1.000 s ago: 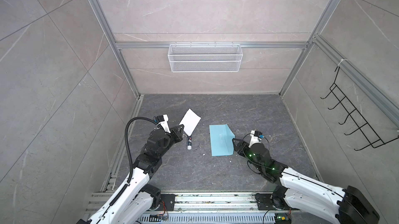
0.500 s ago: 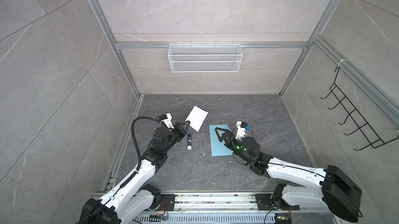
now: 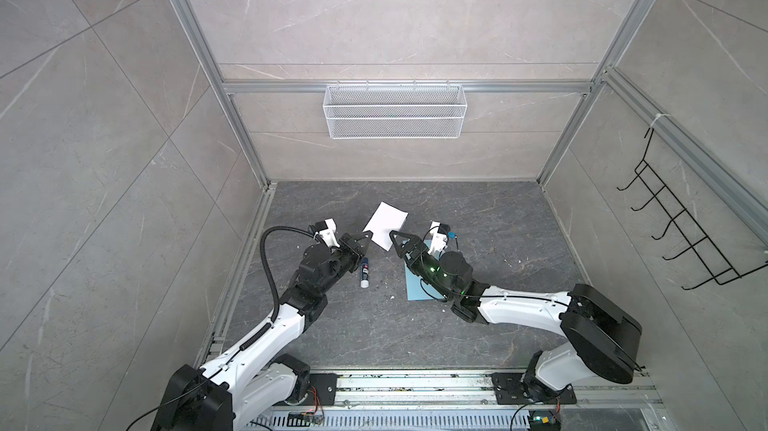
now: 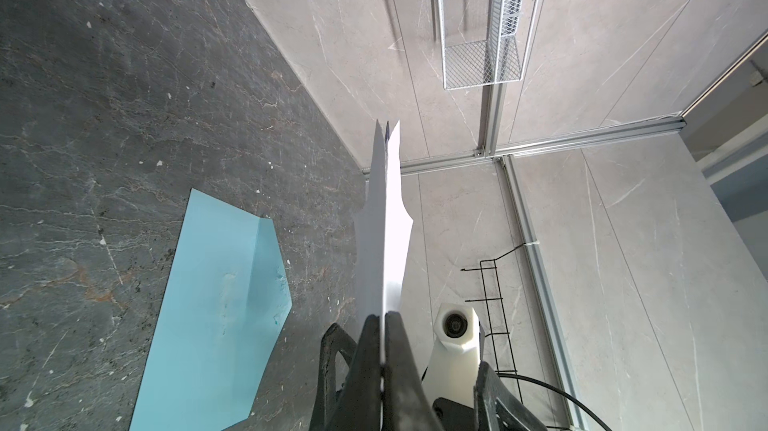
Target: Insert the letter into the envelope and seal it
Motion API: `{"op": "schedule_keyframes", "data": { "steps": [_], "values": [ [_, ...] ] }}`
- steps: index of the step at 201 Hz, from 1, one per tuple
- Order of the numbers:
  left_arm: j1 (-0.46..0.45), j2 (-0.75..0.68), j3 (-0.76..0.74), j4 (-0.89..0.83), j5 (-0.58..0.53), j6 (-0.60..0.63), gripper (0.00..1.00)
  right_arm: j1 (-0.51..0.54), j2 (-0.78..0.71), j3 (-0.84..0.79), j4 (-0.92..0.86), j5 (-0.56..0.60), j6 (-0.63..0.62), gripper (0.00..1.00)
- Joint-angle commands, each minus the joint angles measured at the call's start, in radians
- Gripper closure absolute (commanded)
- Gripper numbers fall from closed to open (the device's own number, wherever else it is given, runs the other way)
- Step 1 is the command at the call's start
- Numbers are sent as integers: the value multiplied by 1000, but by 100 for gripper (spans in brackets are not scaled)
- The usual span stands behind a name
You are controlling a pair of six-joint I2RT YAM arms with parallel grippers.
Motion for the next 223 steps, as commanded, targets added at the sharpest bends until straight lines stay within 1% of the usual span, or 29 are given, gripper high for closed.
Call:
{"op": "schedule_keyframes", "data": {
  "steps": [1,31,53,61,85,92,141,167,170,200,207,209,211,215,223],
  "values": [
    [-5,3,-4,77,21,-18,100,4,45,47,67,10,38,7],
    [-9,5,-13,90,22,-21,100,5,100,73,125,27,68,21],
    [-9,5,-13,93,30,-12,100,4,126,80,157,42,80,34],
    [-9,4,-13,91,32,-8,100,5,129,83,159,45,81,36],
    [-9,2,-15,87,34,-2,100,4,131,87,154,63,77,51],
    [-9,1,-15,83,32,0,100,4,129,87,149,69,74,57],
    [-9,-6,-19,65,33,21,100,-2,119,90,113,85,47,84],
    [-9,-6,-7,43,45,54,100,-10,106,89,79,82,22,99],
    [-9,-7,-5,37,47,61,100,-12,103,88,74,79,16,100],
    [-9,-10,29,-58,52,148,100,-44,50,77,7,36,-59,100],
    [-9,-10,38,-81,57,178,96,-58,29,72,-29,16,-81,100],
    [-9,-10,40,-88,58,184,92,-63,21,72,-39,10,-85,100],
    [-9,-10,43,-96,58,194,86,-67,13,70,-52,5,-91,100],
    [-9,-11,52,-115,60,211,77,-78,-1,67,-74,-8,-99,100],
    [-9,-9,71,-155,61,246,67,-97,-34,57,-112,-34,-127,100]
  ]
}}
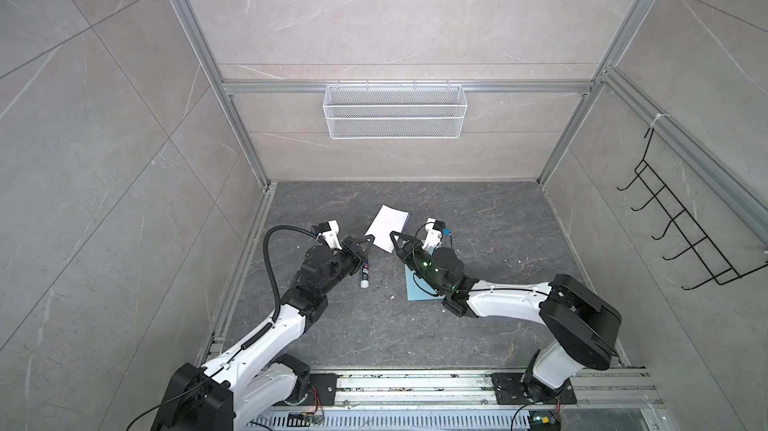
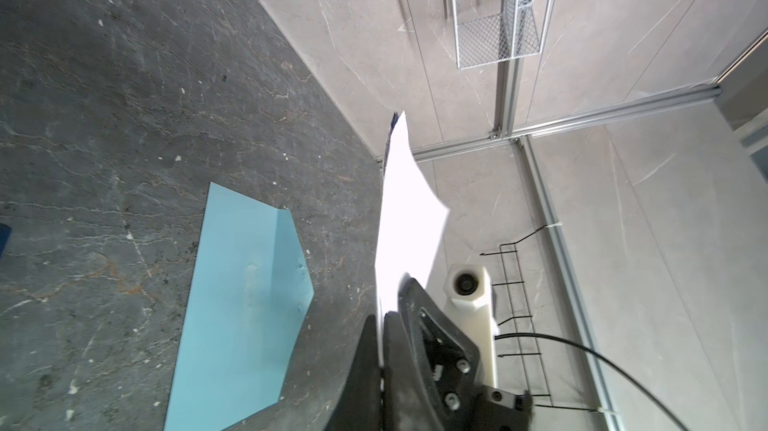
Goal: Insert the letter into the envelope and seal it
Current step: 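Grasp the folded sheet with the right gripper and release it from the left gripper, then lower the left gripper onto the envelope edge while the right gripper holds the sheet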
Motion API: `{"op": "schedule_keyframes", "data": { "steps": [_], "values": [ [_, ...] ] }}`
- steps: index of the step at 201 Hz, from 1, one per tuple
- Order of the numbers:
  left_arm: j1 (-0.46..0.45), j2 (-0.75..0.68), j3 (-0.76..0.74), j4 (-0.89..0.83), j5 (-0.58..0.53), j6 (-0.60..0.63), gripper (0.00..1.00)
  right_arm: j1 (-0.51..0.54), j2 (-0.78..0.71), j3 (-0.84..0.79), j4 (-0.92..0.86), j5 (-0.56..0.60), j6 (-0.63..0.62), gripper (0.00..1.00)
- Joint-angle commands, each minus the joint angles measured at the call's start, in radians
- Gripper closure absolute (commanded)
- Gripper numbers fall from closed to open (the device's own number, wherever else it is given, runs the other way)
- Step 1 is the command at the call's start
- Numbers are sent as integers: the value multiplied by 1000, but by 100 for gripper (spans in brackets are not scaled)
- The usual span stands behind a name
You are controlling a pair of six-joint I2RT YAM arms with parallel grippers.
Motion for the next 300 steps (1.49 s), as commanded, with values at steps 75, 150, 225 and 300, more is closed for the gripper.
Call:
{"op": "schedule_keyframes", "data": {
  "steps": [75,150,225,300],
  "values": [
    [-139,109,194,-276,-40,352,32,-243,-371,10,-666,-192,-434,100],
    [-258,254,238,-350,-21,448,15,-306,-410,10,-899,-189,-623,100],
    [-278,392,165,-216,4,452,8,-348,-352,-32,-866,-172,-678,100],
    [-278,481,161,-81,-5,451,50,-387,-298,-41,-868,-175,-736,100]
  ]
}}
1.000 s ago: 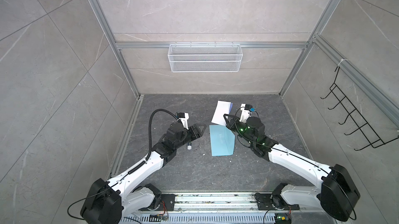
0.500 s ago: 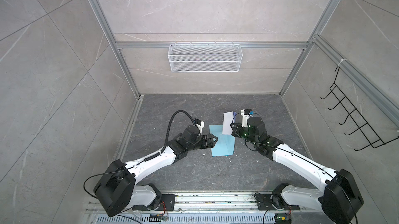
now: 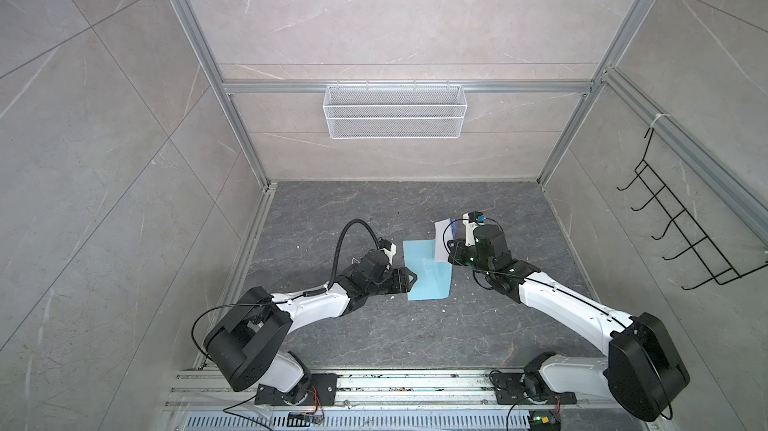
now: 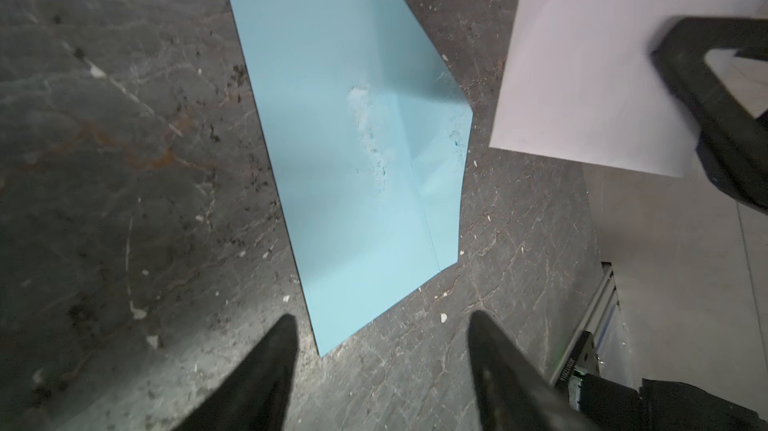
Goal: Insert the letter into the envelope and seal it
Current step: 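Lower the left gripper onto the envelope edge while the right gripper holds the sheet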
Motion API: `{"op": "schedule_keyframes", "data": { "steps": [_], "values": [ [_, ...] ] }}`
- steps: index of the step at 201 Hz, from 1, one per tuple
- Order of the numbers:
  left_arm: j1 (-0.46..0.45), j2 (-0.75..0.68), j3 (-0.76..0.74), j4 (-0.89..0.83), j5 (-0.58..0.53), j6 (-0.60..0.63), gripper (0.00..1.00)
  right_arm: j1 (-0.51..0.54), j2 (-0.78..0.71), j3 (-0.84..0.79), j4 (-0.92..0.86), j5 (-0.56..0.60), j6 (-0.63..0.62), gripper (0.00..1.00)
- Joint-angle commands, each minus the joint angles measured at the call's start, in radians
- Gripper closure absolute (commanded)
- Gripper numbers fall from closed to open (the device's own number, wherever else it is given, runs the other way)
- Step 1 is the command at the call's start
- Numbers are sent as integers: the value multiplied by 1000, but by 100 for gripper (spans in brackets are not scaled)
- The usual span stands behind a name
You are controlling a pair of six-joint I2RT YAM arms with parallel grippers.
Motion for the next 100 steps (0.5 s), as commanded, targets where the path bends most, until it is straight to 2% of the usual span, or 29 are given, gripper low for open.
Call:
{"op": "schedule_keyframes", "data": {
  "steps": [1,29,58,80,100],
  "values": [
    [0,27,17,90,5,11,51,-13,21,-21,-2,6,-34,100],
    [-1,82,36,91,10,1,70,-36,42,-42,29,-14,-17,100],
    [-1,134,45,115,9,-13,77,-55,74,-55,61,-36,-2,100],
    [0,177,69,120,34,-20,91,-68,99,-69,90,-54,11,100],
    [0,200,79,115,32,-27,94,-74,120,-76,111,-71,22,100]
  ]
}}
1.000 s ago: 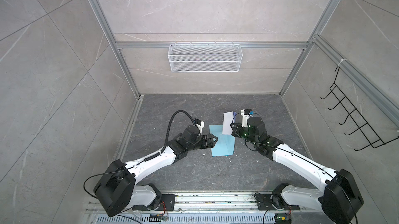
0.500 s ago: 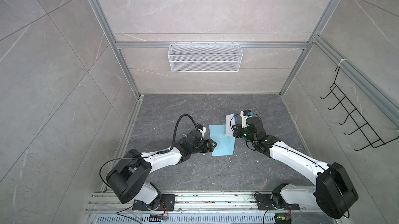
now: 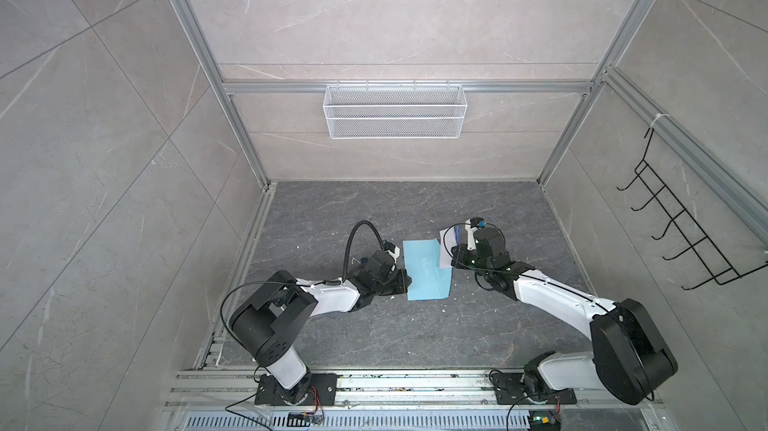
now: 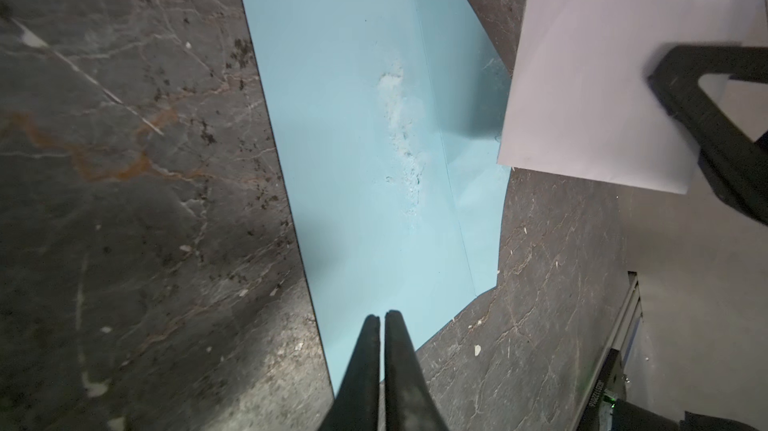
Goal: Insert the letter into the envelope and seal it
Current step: 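Lower the left gripper onto the envelope edge while the right gripper holds the sheet, then insert the folded sheet into the envelope opening with the right gripper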
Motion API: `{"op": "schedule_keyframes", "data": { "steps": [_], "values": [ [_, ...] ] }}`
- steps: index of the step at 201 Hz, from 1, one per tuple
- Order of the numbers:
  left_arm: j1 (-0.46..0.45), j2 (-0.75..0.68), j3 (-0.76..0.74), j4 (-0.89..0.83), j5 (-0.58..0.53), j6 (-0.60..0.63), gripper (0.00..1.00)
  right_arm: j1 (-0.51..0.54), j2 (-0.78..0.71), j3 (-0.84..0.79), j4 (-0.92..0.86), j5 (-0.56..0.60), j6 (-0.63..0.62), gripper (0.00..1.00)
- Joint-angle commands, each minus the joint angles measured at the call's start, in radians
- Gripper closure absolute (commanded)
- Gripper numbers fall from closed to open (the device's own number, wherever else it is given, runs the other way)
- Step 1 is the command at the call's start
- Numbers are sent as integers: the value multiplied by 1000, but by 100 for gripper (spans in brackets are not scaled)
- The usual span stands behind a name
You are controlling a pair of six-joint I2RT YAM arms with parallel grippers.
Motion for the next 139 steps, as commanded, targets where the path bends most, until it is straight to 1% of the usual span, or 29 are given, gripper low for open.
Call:
{"op": "schedule_keyframes", "data": {
  "steps": [1,34,50,139],
  "values": [
    [-1,22,43,43,22,-7,94,-9,32,-21,55,-31,20,100],
    [-1,52,53,23,11,-8,99,-16,68,-30,84,-45,26,100],
    [0,64,54,15,6,-10,100,-21,83,-34,97,-51,30,100],
    [-1,97,41,-6,-26,-15,100,-33,136,-57,146,-77,49,100]
  ]
}}
